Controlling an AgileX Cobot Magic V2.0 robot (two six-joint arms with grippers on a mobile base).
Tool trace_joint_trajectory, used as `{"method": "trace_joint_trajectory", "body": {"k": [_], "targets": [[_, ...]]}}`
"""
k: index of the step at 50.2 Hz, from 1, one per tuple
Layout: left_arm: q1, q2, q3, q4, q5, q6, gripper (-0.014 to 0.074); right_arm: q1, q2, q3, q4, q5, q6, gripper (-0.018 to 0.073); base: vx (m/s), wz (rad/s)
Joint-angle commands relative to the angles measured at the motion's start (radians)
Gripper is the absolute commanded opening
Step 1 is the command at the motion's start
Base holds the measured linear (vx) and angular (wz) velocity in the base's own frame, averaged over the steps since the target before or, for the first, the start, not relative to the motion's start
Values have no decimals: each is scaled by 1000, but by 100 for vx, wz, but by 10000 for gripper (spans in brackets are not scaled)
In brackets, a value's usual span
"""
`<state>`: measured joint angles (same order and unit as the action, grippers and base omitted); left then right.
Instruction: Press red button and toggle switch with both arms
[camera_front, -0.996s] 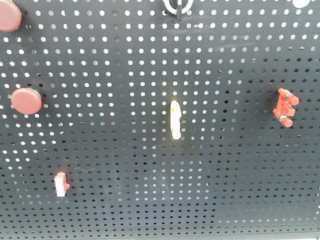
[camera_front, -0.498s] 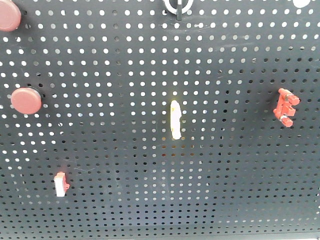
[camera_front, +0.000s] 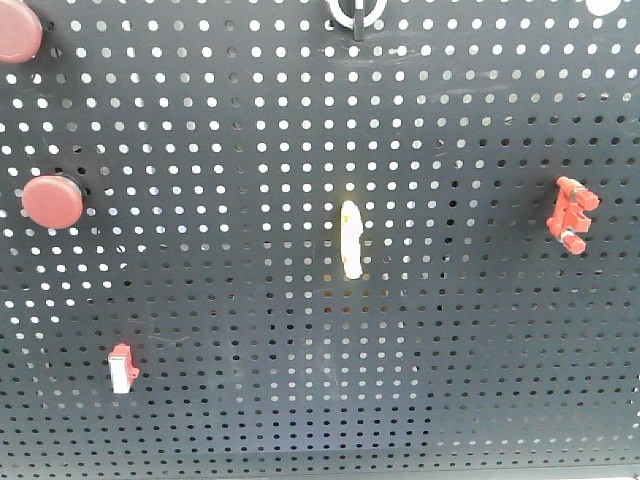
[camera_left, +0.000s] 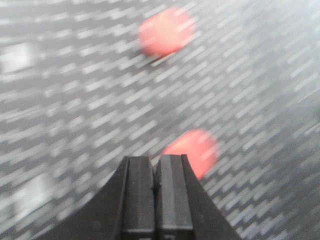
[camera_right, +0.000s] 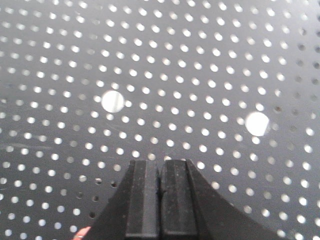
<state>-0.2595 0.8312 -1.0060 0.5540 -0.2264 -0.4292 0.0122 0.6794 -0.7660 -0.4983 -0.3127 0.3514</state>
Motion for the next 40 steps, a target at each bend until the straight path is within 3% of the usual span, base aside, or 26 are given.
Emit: {"method": "trace_joint_trajectory", "body": {"k": [1,24,40], "targets": [[-34,54,-78,9,-37,-43,2,-3,5,-34,-1,-63,0,0,0,0],[-41,255,-161,1,-30,-46,2,-4,5,-34,1,-64,0,0,0,0],[-41,190,-160,7,-65,-46,2,-4,5,-33,1,-63,0,0,0,0]]}}
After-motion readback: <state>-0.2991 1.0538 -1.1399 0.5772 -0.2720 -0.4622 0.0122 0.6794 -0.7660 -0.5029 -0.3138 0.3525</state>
